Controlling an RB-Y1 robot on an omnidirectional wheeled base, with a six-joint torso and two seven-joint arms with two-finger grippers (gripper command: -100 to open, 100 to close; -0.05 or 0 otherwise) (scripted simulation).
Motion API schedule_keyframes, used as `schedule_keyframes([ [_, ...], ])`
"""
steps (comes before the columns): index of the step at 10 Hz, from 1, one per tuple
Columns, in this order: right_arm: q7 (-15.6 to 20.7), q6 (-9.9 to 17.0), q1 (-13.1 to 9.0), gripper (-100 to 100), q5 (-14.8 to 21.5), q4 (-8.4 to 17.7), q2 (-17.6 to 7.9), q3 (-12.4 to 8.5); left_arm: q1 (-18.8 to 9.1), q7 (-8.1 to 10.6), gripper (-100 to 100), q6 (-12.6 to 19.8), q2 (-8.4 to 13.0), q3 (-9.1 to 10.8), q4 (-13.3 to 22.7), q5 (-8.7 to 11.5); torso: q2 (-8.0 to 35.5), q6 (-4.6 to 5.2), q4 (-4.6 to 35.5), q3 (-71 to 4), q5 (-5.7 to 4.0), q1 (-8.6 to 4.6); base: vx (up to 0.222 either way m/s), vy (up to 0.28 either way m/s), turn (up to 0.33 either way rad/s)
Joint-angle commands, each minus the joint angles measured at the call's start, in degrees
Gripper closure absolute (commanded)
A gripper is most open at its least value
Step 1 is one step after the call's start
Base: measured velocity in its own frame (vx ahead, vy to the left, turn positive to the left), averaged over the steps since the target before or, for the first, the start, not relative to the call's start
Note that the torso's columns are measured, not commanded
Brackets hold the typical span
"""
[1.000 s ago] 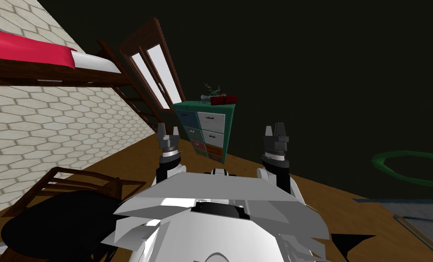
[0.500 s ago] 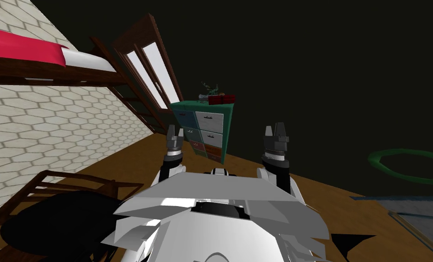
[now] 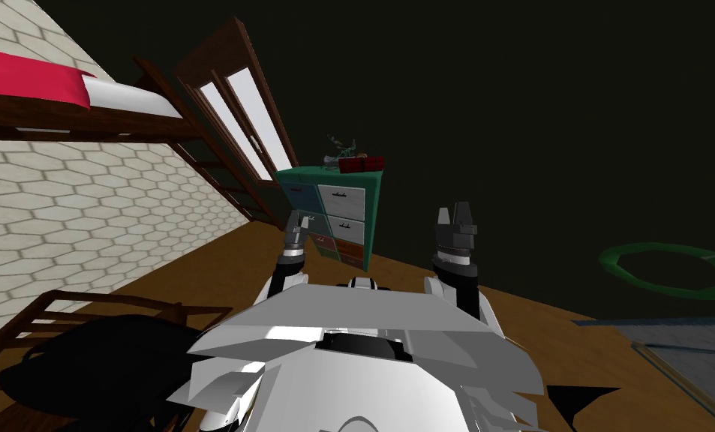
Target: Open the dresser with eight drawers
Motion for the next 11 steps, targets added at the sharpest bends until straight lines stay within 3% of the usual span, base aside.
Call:
schedule_keyframes([
  [1,0.0,0.0,0.0,0,0.0,0.0,0.0,0.0,-0.8,-0.27,-100,0.0,-0.4,-0.61,3.4,-0.6,0.0,0.01,0.0,0.0,-0.01,-0.04,0.017,-0.024,-0.036],
  [11,0.0,0.0,0.0,0,0.0,0.0,0.0,0.0,-4.3,-0.93,-100,1.5,-1.7,-2.14,15.4,-2.5,0.0,0.01,0.0,0.0,-0.02,-0.04,0.021,-0.024,-0.033],
])
